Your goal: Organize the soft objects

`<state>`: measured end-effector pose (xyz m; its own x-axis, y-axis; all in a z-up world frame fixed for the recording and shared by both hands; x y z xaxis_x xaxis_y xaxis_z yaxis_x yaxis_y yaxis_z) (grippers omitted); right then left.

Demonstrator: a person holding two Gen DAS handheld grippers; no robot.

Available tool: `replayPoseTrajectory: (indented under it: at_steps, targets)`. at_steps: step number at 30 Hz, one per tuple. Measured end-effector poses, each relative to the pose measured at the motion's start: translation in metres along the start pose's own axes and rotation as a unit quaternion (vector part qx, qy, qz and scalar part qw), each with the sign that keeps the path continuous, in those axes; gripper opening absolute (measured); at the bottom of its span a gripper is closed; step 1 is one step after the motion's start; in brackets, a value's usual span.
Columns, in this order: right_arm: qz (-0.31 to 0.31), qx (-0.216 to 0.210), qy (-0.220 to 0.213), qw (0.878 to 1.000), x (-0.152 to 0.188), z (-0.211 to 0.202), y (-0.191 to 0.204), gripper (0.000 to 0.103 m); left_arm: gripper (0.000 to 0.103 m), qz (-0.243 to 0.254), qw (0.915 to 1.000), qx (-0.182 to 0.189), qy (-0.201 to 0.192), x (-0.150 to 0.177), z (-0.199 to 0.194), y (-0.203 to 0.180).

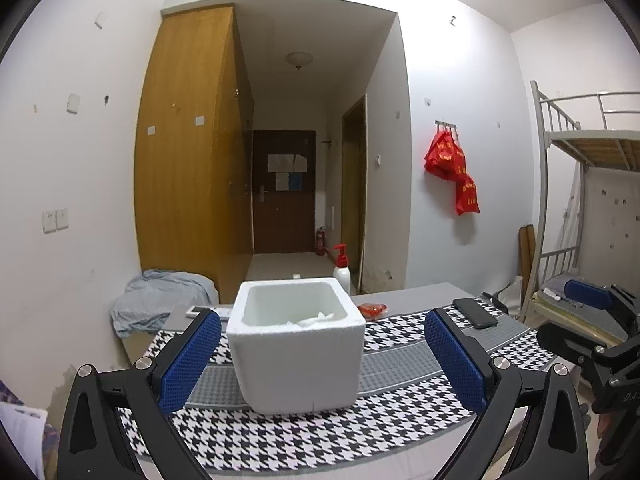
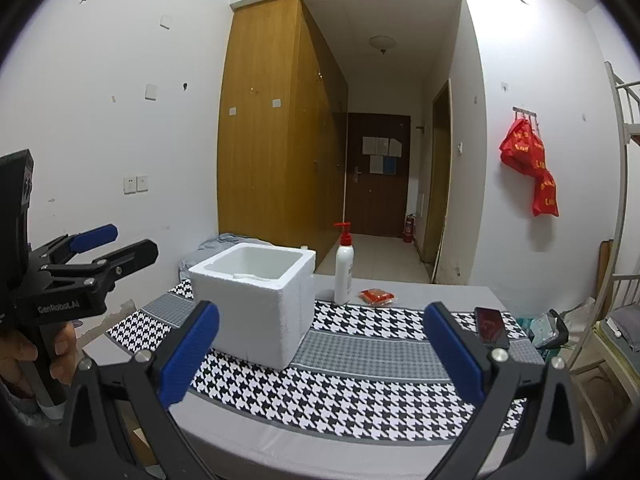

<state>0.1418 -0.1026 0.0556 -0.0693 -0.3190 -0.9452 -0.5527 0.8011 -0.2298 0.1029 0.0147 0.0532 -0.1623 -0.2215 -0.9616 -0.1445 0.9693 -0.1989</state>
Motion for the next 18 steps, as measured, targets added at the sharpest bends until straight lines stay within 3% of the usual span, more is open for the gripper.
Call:
replayPoseTrajectory:
  at_steps: [18]
  targets:
    - [-0.002, 0.003, -0.021, 1.000, 0.021, -0.025, 0.019, 0.103, 0.102, -0.018, 0.9998, 0.008, -0.007, 0.037, -0.028, 0.002]
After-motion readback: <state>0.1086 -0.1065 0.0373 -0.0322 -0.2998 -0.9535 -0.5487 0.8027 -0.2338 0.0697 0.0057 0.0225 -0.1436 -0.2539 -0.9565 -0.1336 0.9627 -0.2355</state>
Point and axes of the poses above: each gripper's, at about its wrist camera, not at the fingertips, and z roughly the way its jaws point, y to its left, x to its underside, the point moved 7 cm from there along z, roughly the way its jaws point, and after that the axes turned 11 degrees about -z, right-handed, at the moved point
